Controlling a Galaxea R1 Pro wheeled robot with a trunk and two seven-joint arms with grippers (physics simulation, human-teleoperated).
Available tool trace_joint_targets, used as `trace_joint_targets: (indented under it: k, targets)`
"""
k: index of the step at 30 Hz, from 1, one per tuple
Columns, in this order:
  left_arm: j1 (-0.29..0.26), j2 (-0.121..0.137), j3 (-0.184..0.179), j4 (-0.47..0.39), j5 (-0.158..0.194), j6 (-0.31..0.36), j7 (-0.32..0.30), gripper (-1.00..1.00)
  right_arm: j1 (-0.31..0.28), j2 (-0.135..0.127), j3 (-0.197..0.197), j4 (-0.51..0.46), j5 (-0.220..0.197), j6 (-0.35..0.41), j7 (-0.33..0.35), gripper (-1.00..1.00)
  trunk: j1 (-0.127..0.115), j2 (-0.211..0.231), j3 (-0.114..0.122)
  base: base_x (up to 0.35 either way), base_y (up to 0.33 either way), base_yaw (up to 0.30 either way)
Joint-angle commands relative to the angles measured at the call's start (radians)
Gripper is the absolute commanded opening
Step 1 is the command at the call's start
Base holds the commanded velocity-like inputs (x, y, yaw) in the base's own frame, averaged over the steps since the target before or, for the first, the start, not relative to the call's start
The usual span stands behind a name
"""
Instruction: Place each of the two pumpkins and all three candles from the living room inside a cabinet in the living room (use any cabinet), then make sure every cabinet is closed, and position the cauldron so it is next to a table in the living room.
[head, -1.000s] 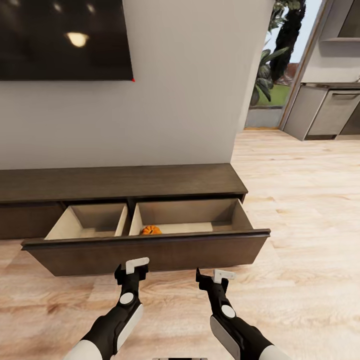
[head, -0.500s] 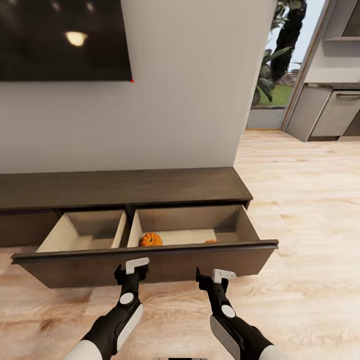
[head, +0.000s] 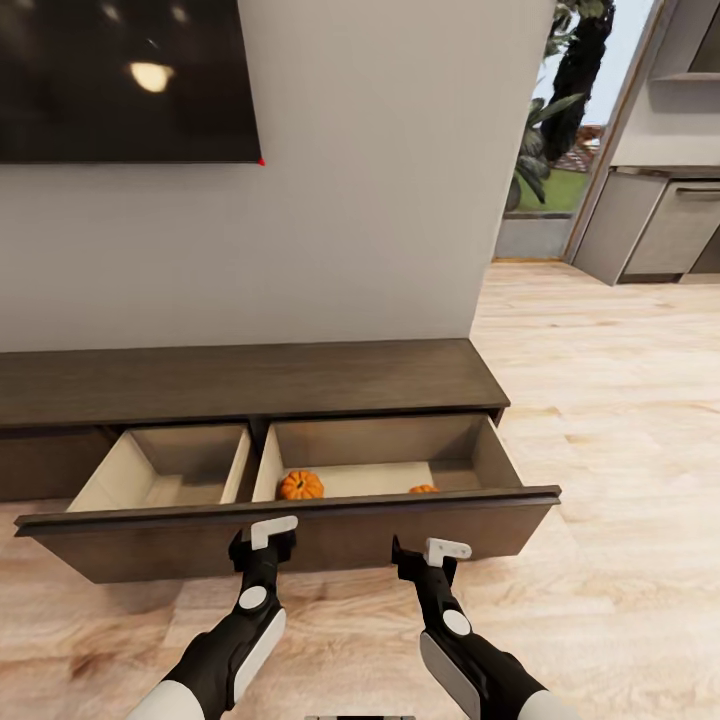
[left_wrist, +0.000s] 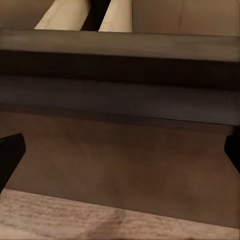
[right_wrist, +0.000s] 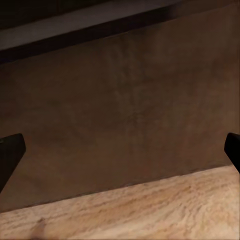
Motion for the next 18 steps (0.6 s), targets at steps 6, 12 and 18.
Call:
trace_joint_targets:
  k: [6, 12, 18]
  targets:
    - [-0.001, 0.001, -0.007, -0.001, 0.000, -0.007, 0.005, 1.00, -0.001, -0.001, 0.008, 0.000, -0.010, -0.007, -0.006, 1.00, 0.000, 0.000, -0.001, 0.005, 0.000, 0.000]
    - [-0.001, 0.001, -0.007, -0.001, 0.000, -0.007, 0.005, 1.00, -0.002, -0.001, 0.008, 0.000, -0.010, -0.007, -0.006, 1.00, 0.000, 0.000, -0.001, 0.000, 0.000, 0.000]
    - [-0.001, 0.001, -0.007, -0.001, 0.000, -0.007, 0.005, 1.00, -0.002, -0.001, 0.008, 0.000, -0.010, -0.007, -0.006, 1.00, 0.000, 0.000, -0.001, 0.000, 0.000, 0.000]
